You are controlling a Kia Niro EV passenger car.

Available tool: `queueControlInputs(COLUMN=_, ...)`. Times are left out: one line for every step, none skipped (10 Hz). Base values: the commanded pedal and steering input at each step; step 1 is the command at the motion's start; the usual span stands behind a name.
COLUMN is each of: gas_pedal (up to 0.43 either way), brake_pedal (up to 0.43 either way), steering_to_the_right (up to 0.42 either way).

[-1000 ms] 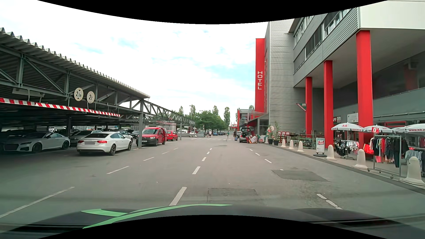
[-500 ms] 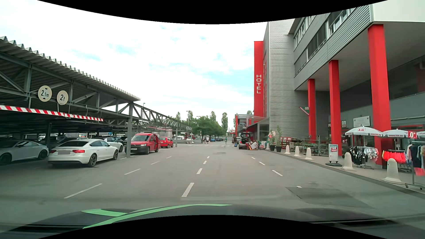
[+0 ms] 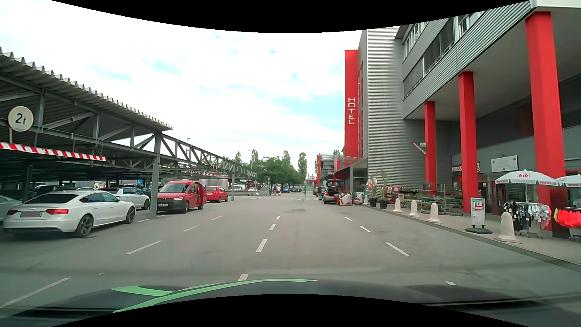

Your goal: Follow the waypoints while adhering to traffic rules and regulations

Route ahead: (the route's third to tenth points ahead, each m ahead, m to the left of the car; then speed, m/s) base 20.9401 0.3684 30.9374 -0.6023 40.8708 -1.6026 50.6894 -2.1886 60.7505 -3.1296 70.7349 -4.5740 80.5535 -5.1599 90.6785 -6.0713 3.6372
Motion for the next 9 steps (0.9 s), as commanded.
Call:
queueControlInputs(gas_pedal=0.039, brake_pedal=0.0, steering_to_the_right=0.041)
queueControlInputs(gas_pedal=0.039, brake_pedal=0.0, steering_to_the_right=0.042)
queueControlInputs(gas_pedal=0.039, brake_pedal=0.0, steering_to_the_right=0.041)
queueControlInputs(gas_pedal=0.039, brake_pedal=0.0, steering_to_the_right=0.04)
queueControlInputs(gas_pedal=0.039, brake_pedal=0.0, steering_to_the_right=0.038)
queueControlInputs(gas_pedal=0.039, brake_pedal=0.0, steering_to_the_right=0.034)
queueControlInputs(gas_pedal=0.039, brake_pedal=0.0, steering_to_the_right=0.029)
queueControlInputs(gas_pedal=0.039, brake_pedal=0.0, steering_to_the_right=0.025)
queueControlInputs(gas_pedal=0.039, brake_pedal=0.0, steering_to_the_right=0.022)
